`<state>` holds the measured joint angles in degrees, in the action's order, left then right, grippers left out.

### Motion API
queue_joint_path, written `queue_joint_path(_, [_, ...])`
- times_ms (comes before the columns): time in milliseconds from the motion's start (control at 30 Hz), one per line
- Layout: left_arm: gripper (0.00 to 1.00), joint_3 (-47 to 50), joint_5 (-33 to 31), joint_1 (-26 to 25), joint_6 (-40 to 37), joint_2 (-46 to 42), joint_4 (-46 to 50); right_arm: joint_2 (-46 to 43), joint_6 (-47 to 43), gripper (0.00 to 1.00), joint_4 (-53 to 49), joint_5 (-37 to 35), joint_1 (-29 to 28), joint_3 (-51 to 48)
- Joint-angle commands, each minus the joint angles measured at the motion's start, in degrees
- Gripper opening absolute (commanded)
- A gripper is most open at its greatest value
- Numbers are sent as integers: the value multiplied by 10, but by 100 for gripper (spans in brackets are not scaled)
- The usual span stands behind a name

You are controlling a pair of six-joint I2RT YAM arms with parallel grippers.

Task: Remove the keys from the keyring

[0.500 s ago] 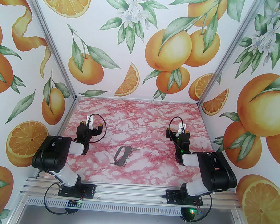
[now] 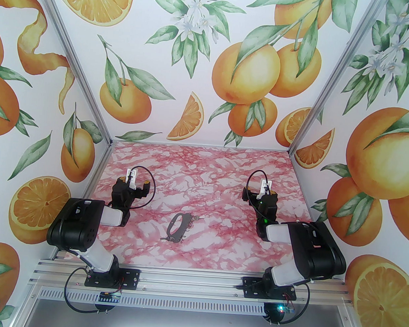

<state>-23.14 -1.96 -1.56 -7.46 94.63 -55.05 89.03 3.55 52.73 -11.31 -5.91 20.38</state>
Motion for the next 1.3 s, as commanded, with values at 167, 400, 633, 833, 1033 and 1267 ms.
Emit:
queue_joint_path(167, [100, -13, 5, 0, 2, -3, -2, 1, -2, 100, 9, 12, 3, 12])
queue_joint_path(400, [100, -13, 5, -1, 2, -2, -2, 1, -3, 100, 9, 13, 3, 12])
queue_joint_path(633, [100, -12, 23, -2, -5, -4, -1, -1, -9, 100, 23, 30, 3, 2])
queue_joint_path(833, [100, -20, 8, -2, 1, -38, 40, -29, -11, 100, -4, -1, -7, 6])
queue_joint_path(1033, [100, -49, 25, -2, -1, -110, 156, -87, -15, 100, -88, -26, -17, 27])
queue_joint_path(1267, [100, -88, 51, -1, 56, -219, 288, -208, 119, 100, -235, -63, -16, 59])
